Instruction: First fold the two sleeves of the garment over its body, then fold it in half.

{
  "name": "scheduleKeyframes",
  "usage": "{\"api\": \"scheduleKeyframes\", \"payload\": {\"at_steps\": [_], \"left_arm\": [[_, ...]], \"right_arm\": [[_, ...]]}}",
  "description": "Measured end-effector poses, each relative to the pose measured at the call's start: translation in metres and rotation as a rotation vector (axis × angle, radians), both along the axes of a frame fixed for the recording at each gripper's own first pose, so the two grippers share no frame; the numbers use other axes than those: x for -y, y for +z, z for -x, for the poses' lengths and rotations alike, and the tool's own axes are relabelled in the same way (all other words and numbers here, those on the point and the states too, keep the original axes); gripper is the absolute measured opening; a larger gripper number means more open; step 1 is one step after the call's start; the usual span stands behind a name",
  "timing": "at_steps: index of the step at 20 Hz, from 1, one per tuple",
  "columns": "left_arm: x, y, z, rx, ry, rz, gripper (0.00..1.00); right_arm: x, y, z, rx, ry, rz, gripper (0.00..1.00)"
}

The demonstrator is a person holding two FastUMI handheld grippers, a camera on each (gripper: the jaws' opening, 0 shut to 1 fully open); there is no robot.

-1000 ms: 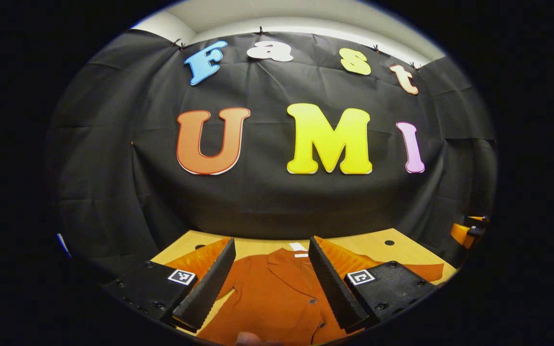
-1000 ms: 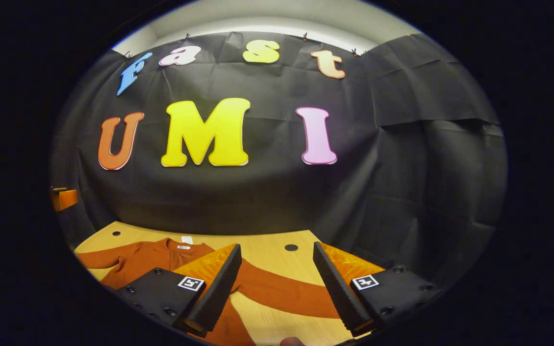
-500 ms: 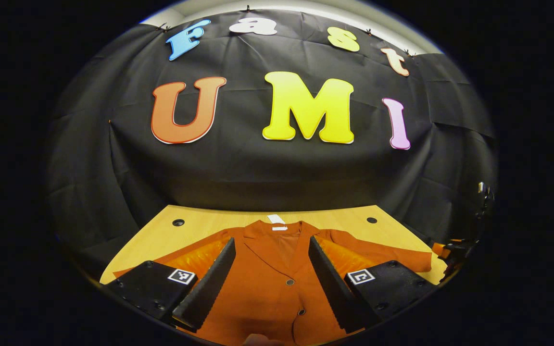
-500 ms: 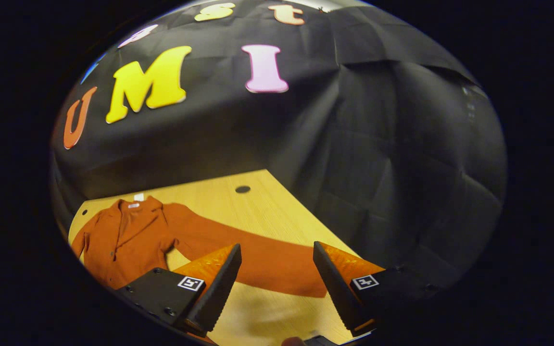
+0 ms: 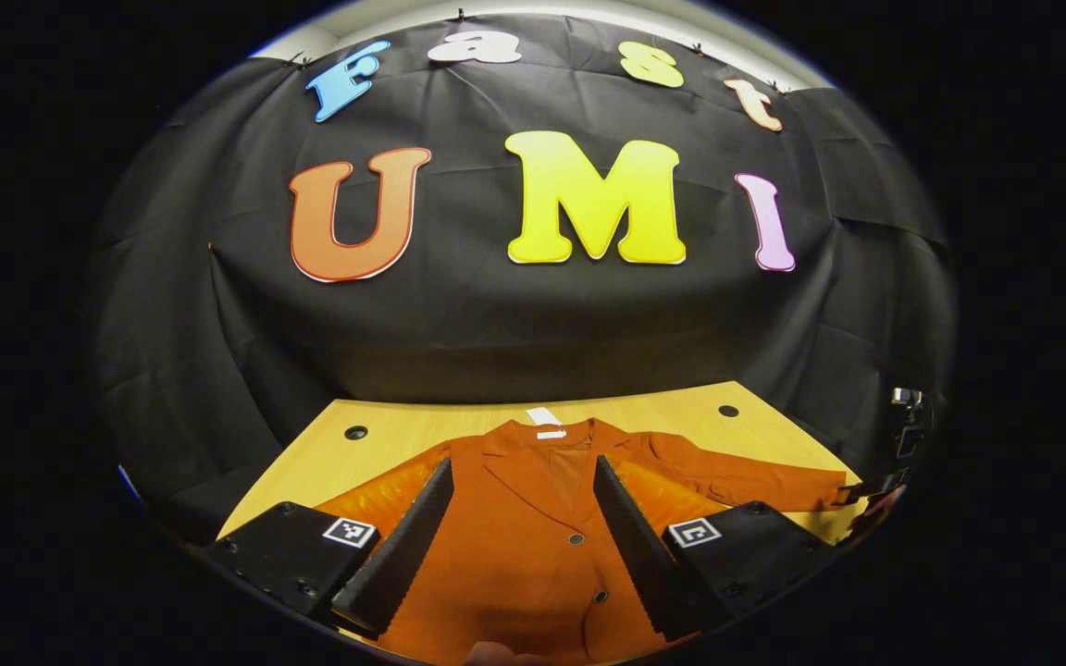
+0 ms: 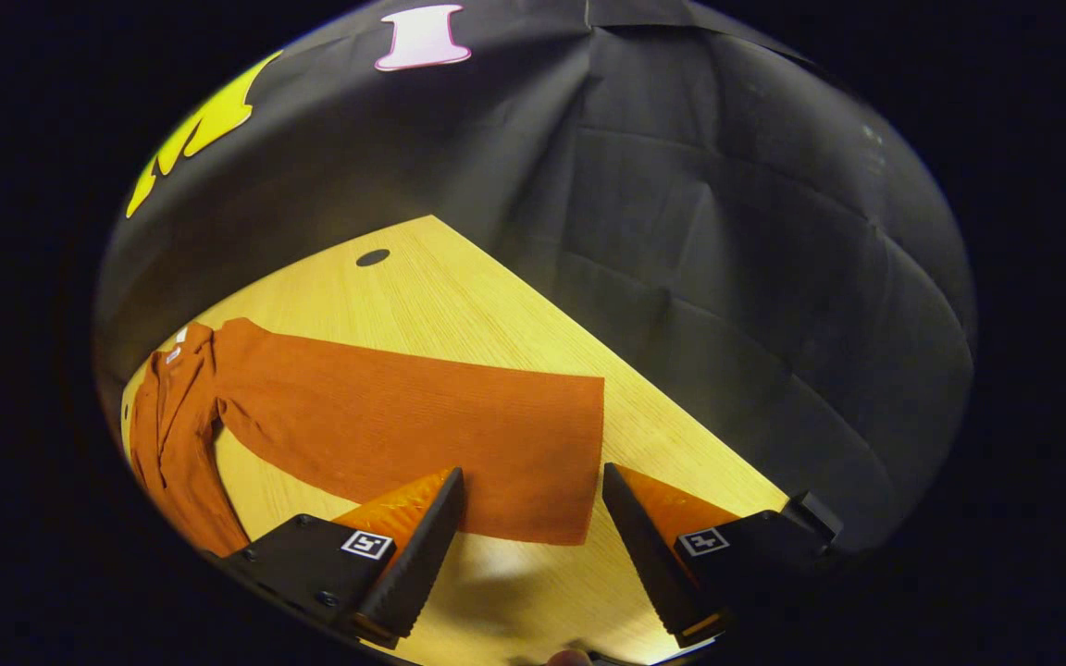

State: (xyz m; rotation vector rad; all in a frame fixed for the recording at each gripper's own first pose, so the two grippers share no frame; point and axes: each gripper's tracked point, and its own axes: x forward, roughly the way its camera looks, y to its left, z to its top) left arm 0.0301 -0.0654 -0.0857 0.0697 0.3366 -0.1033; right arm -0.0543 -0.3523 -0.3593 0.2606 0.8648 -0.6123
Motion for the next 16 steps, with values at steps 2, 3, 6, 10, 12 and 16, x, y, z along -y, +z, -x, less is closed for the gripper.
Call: {"api": "scheduleKeyframes", "payload": {"at_steps": [2, 3, 6, 10, 12, 16], "left_arm": [[-0.006, 0.001, 0.0, 0.0, 0.01, -0.008, 0.99], [-0.009, 0.001, 0.0, 0.002, 0.016, -0.01, 0.99], [-0.017, -0.003, -0.001, -0.01, 0.042, 0.003, 0.99], [-0.023, 0.0, -0.002, -0.007, 0.065, 0.007, 0.98], [-0.027, -0.001, 0.0, -0.006, 0.071, 0.006, 0.98], [-0.03, 0.0, 0.003, -0.005, 0.082, 0.009, 0.98]], "right_arm": [[-0.005, -0.006, 0.004, -0.031, -0.007, -0.041, 0.95], [-0.005, -0.008, 0.001, -0.039, -0.005, -0.051, 0.93], [-0.007, -0.007, 0.0, -0.044, 0.016, -0.063, 0.75], [-0.007, -0.008, -0.006, -0.008, 0.008, -0.1, 0.37], [-0.004, -0.008, -0.007, 0.016, -0.027, -0.138, 0.17], [-0.004, -0.003, -0.009, 0.012, -0.029, -0.129, 0.01]]}}
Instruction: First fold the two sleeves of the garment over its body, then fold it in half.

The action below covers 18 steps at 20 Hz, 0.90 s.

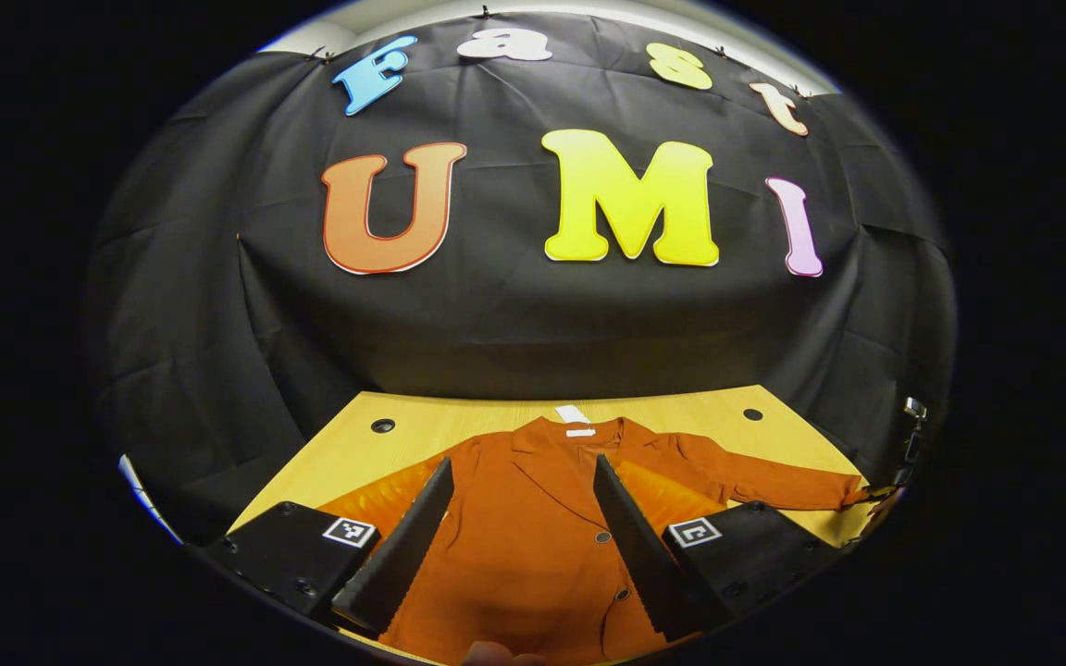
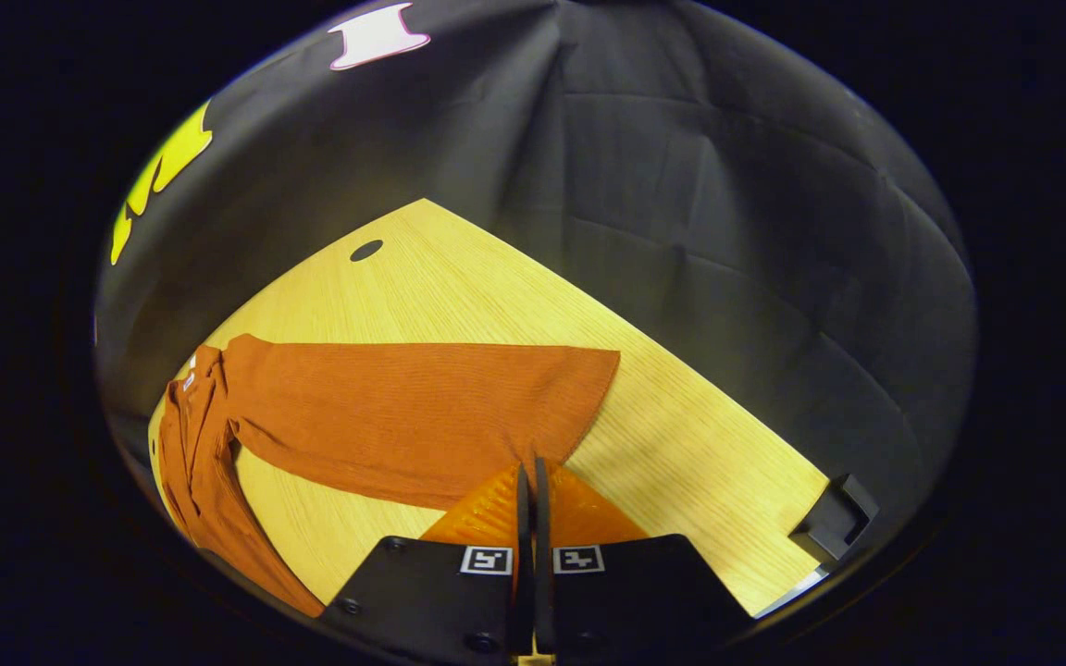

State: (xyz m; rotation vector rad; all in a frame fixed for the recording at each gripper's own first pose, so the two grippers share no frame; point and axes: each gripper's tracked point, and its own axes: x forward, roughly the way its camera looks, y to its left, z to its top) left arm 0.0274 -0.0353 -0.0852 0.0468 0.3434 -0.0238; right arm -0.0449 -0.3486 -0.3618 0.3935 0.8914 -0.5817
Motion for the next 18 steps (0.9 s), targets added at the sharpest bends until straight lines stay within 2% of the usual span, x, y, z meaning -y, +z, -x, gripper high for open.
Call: {"api": "scheduleKeyframes", "payload": {"at_steps": [4, 6, 9, 13, 18], "left_arm": [[-0.009, 0.005, 0.003, 0.021, 0.017, -0.002, 0.99], [-0.017, 0.005, 0.005, 0.026, 0.032, 0.009, 0.99], [-0.034, 0.008, 0.01, 0.045, 0.064, 0.021, 0.99], [-0.056, 0.019, 0.015, 0.1, 0.105, 0.025, 0.99], [-0.085, 0.026, 0.026, 0.138, 0.154, 0.052, 1.0]], "right_arm": [[0.0, 0.055, -0.019, 0.092, 0.056, 0.094, 0.01], [-0.011, 0.08, -0.04, 0.141, 0.091, 0.101, 0.02], [-0.019, 0.126, -0.067, 0.208, 0.159, 0.171, 0.01], [-0.067, 0.2, -0.124, 0.329, 0.302, 0.249, 0.01], [-0.167, 0.268, -0.203, 0.454, 0.527, 0.368, 0.01]]}}
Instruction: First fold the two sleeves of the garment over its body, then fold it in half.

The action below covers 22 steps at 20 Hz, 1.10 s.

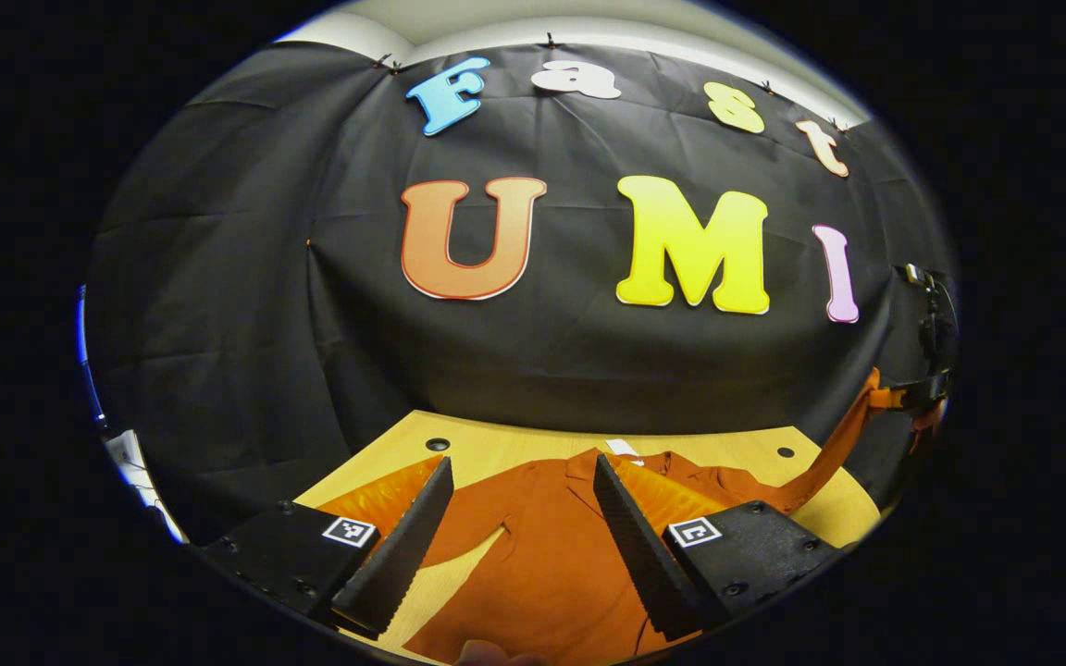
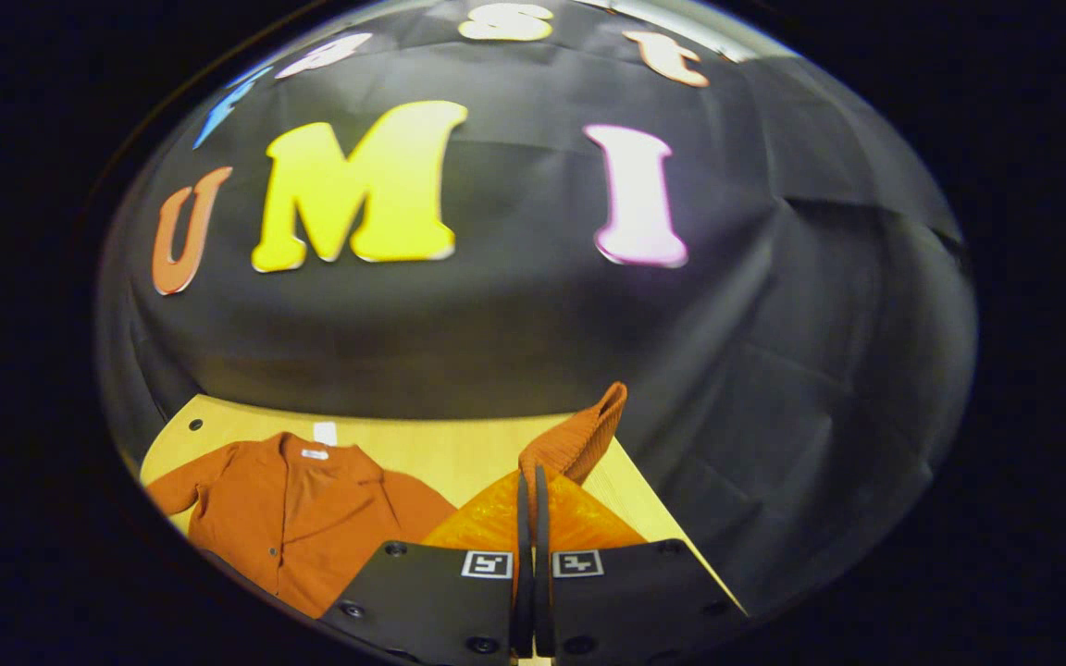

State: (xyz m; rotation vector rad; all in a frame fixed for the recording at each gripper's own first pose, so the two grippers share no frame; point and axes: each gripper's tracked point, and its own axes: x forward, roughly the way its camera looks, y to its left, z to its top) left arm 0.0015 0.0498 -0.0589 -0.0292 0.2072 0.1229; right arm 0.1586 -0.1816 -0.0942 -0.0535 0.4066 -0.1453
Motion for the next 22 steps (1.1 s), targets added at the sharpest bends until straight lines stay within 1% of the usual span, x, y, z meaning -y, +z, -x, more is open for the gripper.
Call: {"api": "scheduleKeyframes", "payload": {"at_steps": [1, 3, 6, 9, 11, 13, 14, 16, 17, 18, 20, 22], "left_arm": [[-0.007, 0.002, 0.003, 0.007, 0.013, 0.004, 0.99], [-0.026, 0.005, 0.01, 0.018, 0.046, 0.003, 0.99], [-0.059, 0.009, 0.025, 0.02, 0.113, -0.014, 0.99], [-0.093, 0.009, 0.042, 0.013, 0.184, -0.03, 0.99], [-0.115, 0.01, 0.054, 0.007, 0.226, -0.042, 0.99], [-0.131, 0.01, 0.066, -0.008, 0.265, -0.054, 0.99], [-0.139, 0.009, 0.071, -0.017, 0.281, -0.062, 0.99], [-0.151, 0.008, 0.08, -0.038, 0.304, -0.08, 0.99], [-0.155, 0.009, 0.085, -0.045, 0.315, -0.088, 0.99], [-0.159, 0.011, 0.088, -0.048, 0.328, -0.093, 0.99], [-0.157, 0.014, 0.091, -0.048, 0.34, -0.09, 0.98], [-0.159, 0.011, 0.092, -0.054, 0.354, -0.091, 0.99]], "right_arm": [[-0.027, 0.004, -0.012, 0.008, 0.049, 0.008, 0.01], [-0.08, 0.01, -0.035, 0.011, 0.131, 0.025, 0.01], [-0.162, 0.009, -0.061, 0.023, 0.231, -0.005, 0.01], [-0.237, -0.009, -0.078, 0.003, 0.326, -0.003, 0.01], [-0.282, -0.033, -0.082, -0.029, 0.369, -0.011, 0.02], [-0.317, -0.066, -0.086, -0.05, 0.385, 0.009, 0.01], [-0.336, -0.083, -0.086, -0.071, 0.398, 0.001, 0.02], [-0.369, -0.125, -0.075, -0.152, 0.417, 0.003, 0.02], [-0.385, -0.142, -0.07, -0.174, 0.43, -0.007, 0.0], [-0.401, -0.156, -0.064, -0.189, 0.442, -0.023, 0.02], [-0.422, -0.184, -0.066, -0.217, 0.474, -0.03, 0.01], [-0.431, -0.207, -0.07, -0.244, 0.471, -0.056, 0.01]]}}
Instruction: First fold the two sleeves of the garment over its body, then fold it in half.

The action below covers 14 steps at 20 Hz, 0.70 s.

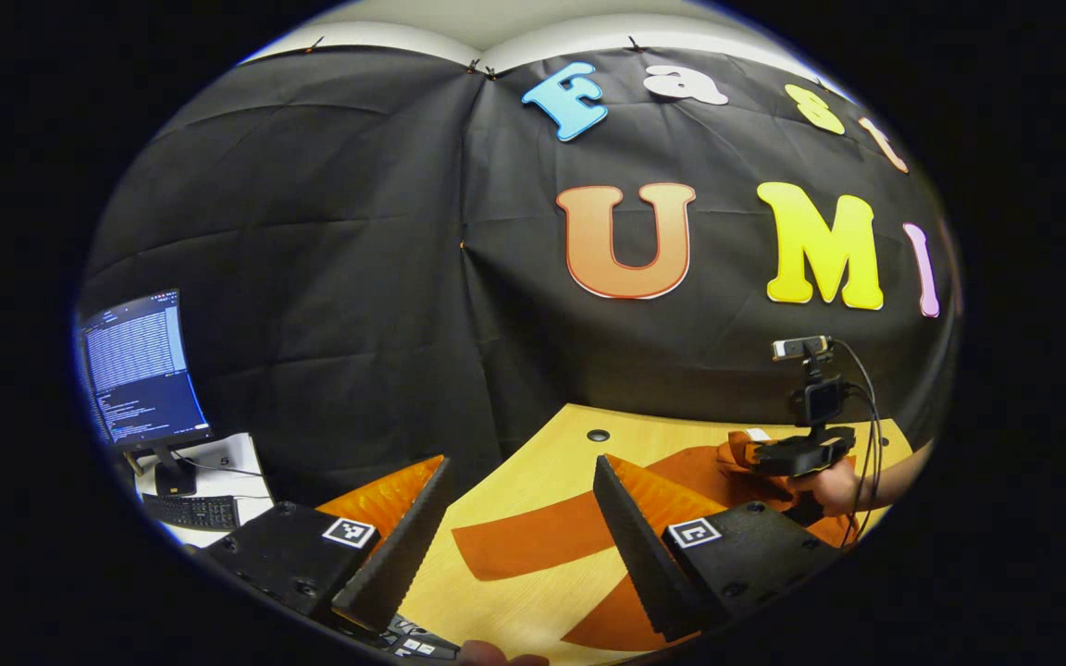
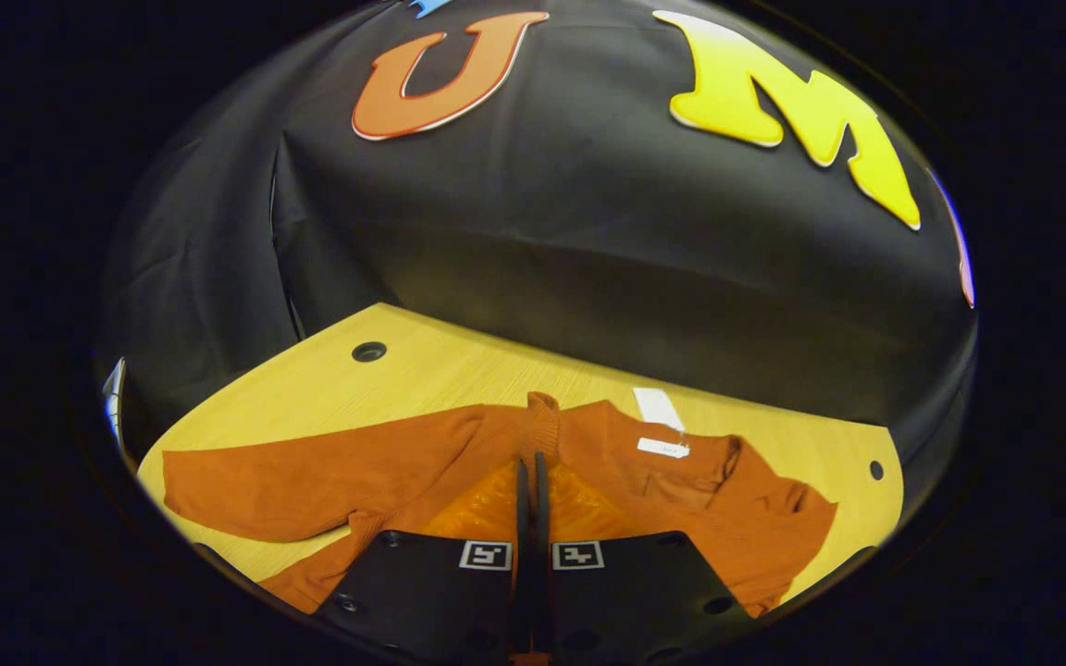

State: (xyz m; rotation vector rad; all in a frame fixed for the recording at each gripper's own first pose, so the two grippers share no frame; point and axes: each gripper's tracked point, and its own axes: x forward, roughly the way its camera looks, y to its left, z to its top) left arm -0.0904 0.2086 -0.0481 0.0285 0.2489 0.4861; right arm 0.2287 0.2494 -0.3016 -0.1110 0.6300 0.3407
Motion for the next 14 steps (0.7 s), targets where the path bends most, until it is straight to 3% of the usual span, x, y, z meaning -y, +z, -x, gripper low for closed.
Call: {"api": "scheduleKeyframes", "payload": {"at_steps": [5, 8, 11, 12, 14], "left_arm": [[-0.002, -0.019, 0.014, -0.066, 0.016, -0.015, 0.99], [-0.005, -0.024, 0.023, -0.08, 0.022, 0.0, 0.99], [-0.013, -0.02, 0.021, -0.086, 0.022, -0.028, 0.99], [-0.014, -0.017, 0.021, -0.078, 0.021, -0.029, 0.99], [-0.016, -0.016, 0.021, -0.072, 0.018, -0.023, 0.99]], "right_arm": [[-0.015, -0.036, -0.007, -0.092, -0.067, -0.062, 0.05], [-0.029, -0.04, -0.005, -0.144, -0.112, -0.153, 0.1], [-0.045, -0.039, -0.003, -0.161, -0.11, -0.224, 0.34], [-0.047, -0.037, 0.0, -0.159, -0.098, -0.219, 0.32], [-0.052, -0.029, 0.002, -0.146, -0.077, -0.221, 0.48]]}}
